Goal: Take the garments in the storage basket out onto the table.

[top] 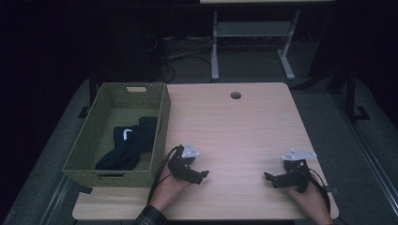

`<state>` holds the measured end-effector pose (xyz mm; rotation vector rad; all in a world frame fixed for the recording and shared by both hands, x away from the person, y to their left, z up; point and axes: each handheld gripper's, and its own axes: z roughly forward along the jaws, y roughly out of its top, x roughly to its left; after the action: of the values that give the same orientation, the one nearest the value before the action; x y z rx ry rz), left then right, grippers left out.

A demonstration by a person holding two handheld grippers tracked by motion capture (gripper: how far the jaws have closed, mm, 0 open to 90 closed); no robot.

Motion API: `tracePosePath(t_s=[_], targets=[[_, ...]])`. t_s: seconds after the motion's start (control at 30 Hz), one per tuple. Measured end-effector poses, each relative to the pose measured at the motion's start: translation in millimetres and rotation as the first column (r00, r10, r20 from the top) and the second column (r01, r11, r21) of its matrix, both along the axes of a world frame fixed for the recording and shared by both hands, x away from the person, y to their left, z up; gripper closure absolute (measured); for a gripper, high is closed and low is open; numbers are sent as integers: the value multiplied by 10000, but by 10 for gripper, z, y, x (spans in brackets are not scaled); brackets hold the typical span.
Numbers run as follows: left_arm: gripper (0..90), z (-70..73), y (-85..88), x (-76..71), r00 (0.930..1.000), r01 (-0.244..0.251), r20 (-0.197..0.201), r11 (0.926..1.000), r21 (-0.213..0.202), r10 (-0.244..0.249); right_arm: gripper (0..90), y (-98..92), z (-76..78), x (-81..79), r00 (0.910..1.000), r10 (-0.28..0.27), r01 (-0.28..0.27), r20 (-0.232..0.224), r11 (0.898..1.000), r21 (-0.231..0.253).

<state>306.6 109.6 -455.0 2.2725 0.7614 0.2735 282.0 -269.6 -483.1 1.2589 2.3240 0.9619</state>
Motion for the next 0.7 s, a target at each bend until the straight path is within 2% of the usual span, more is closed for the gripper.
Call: tracePosePath(t_s=[0.07, 0.2, 0.43, 0.57, 0.7], targets=[[139, 32, 4, 3, 9999, 5, -102, 10000, -56, -5, 0, 0, 0, 1, 10000, 7, -7, 8, 10000, -1], [140, 62, -3, -3, 10000, -4, -34, 10000, 37, 4, 0, 0, 0, 0, 10000, 9, -9, 5, 10000, -1], [140, 145, -1, -4, 10000, 29, -46, 10000, -31, -29, 0, 1, 0, 0, 10000, 27, -27, 7, 10000, 2], [140, 216, -15, -11, 9998, 84, -189, 9997, -234, -88, 0, 0, -1, 0, 10000, 27, -27, 10, 10000, 1], [142, 272, -27, -7, 9999, 141, -88, 9998, -104, -142, 0, 1, -1, 0, 10000, 28, -28, 11, 10000, 3]])
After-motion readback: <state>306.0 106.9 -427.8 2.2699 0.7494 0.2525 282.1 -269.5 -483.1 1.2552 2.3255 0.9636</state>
